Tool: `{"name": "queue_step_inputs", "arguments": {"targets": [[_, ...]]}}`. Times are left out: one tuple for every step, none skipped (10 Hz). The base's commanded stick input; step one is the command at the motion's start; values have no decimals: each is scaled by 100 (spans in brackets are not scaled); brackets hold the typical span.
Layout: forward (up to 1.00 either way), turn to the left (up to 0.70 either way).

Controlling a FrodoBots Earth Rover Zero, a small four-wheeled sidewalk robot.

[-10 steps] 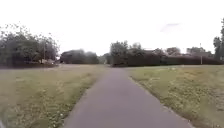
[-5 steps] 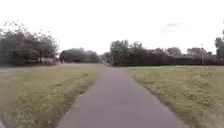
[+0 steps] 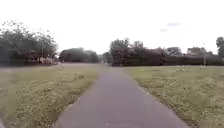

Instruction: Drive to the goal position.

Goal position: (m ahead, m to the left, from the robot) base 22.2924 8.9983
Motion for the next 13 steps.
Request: {"name": "queue_step_inputs", "arguments": {"targets": [[100, 0], [100, 0], [100, 0], [100, 0], [100, 0], [100, 0], [100, 0], [100, 0], [100, 0], [100, 0], [100, 0], [100, 0], [100, 0]]}}
